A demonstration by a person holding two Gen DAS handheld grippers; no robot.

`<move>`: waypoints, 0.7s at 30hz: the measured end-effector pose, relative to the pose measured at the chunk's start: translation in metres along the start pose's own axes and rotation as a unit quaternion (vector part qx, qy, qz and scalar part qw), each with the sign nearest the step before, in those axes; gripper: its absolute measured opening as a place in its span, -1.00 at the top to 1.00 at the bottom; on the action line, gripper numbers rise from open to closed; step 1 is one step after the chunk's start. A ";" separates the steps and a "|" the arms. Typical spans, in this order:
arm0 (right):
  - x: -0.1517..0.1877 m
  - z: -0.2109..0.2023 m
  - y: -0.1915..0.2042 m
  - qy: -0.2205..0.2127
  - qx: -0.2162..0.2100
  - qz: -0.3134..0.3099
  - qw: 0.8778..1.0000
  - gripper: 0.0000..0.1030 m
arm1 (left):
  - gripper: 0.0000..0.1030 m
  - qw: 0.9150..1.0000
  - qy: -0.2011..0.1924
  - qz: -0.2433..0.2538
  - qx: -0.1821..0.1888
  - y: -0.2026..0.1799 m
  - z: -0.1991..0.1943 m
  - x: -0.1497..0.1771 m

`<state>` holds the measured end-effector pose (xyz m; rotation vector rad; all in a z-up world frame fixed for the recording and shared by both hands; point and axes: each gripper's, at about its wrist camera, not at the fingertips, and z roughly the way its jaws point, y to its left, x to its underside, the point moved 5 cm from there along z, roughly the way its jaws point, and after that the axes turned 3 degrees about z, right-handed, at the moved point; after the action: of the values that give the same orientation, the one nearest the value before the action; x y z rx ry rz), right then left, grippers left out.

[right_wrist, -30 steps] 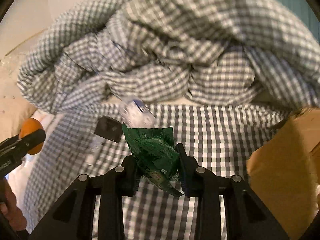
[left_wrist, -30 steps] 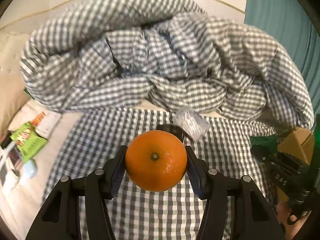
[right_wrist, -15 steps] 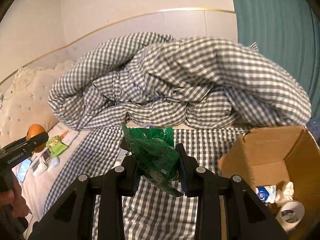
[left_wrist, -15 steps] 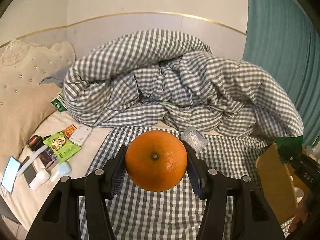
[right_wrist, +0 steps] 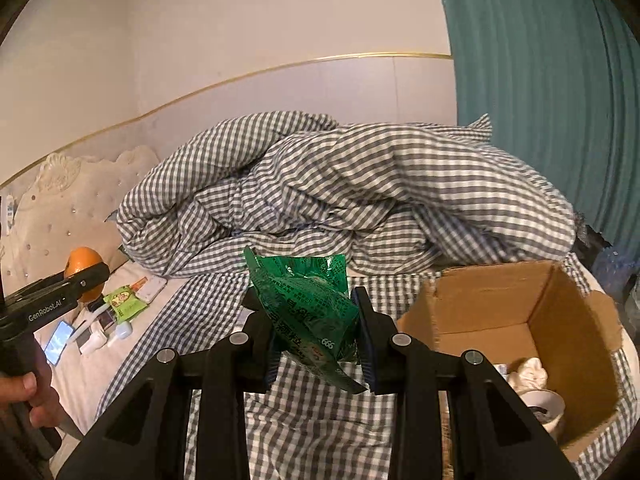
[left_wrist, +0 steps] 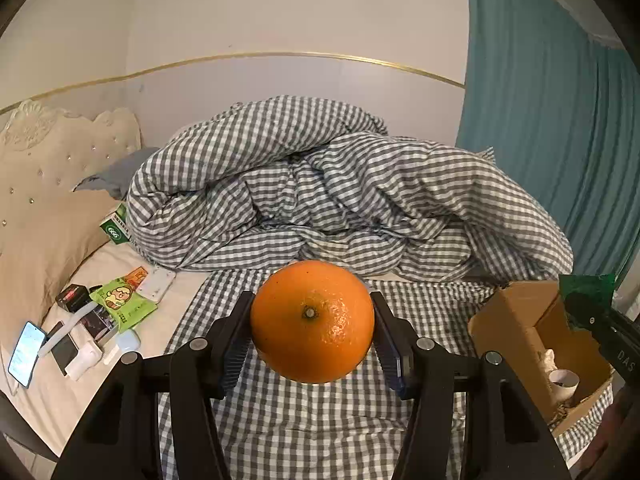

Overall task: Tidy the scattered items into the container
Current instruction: 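Carry the orange and green packet with both tools over the box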

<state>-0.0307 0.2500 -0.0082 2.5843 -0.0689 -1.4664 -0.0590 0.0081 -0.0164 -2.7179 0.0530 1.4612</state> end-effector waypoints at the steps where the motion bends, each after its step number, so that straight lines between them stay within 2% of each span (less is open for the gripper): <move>1: 0.000 -0.003 -0.003 -0.001 0.002 0.001 1.000 0.39 | -0.11 1.000 -0.001 0.000 0.002 -0.004 -0.001 -0.001; 9: 0.003 -0.024 -0.047 -0.008 0.036 0.016 0.999 0.39 | -0.11 1.000 0.000 0.011 0.023 -0.042 -0.001 -0.001; 21: 0.022 -0.046 -0.137 0.009 0.113 0.049 0.992 0.39 | -0.11 0.997 0.014 0.038 0.070 -0.126 0.011 0.003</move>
<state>0.0137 0.3882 -0.0270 2.7234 -0.3765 -1.4776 -0.0589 0.1348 -0.0209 -2.6509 0.2528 1.3826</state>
